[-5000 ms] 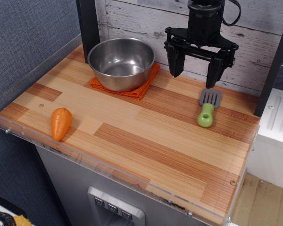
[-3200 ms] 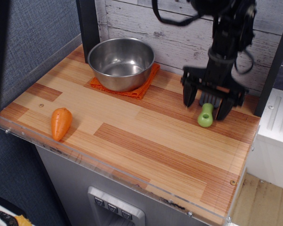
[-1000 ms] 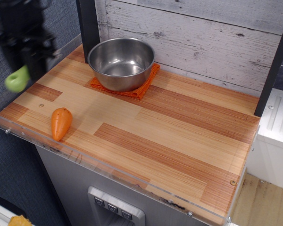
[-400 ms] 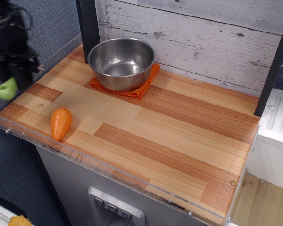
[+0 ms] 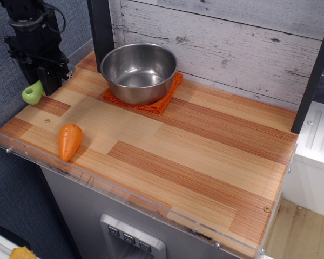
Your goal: Move the green spatula on the other side of the carrot.
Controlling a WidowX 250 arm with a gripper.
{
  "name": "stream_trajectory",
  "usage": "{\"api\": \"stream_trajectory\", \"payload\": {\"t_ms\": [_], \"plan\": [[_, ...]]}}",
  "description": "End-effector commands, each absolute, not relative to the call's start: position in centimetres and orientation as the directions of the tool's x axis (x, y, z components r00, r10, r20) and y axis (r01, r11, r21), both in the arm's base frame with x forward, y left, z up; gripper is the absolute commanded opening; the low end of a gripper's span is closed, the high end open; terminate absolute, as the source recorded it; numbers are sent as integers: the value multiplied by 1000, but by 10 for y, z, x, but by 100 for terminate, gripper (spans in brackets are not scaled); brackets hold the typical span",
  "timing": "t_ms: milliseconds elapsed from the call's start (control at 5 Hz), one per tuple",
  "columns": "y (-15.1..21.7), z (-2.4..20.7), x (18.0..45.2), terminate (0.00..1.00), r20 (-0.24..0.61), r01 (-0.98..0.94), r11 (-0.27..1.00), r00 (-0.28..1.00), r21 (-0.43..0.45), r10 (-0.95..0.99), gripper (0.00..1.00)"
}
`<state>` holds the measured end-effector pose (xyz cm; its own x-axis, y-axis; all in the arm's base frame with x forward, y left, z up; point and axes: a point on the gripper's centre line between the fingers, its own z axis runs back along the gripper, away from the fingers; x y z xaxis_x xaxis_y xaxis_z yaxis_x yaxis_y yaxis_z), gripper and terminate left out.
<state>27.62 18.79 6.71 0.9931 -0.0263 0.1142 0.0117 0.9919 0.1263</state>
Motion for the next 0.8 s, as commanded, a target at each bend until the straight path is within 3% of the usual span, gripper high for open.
{"api": "stream_trajectory", "payload": {"t_ms": [0, 400, 600], "plan": [[191, 51, 287, 0, 123, 62, 987, 989, 148, -80, 0], [191, 16, 284, 0, 77, 42, 997, 996, 58, -47, 0], [190, 17, 284, 0, 66, 31, 999, 997, 38, -33, 100]]}}
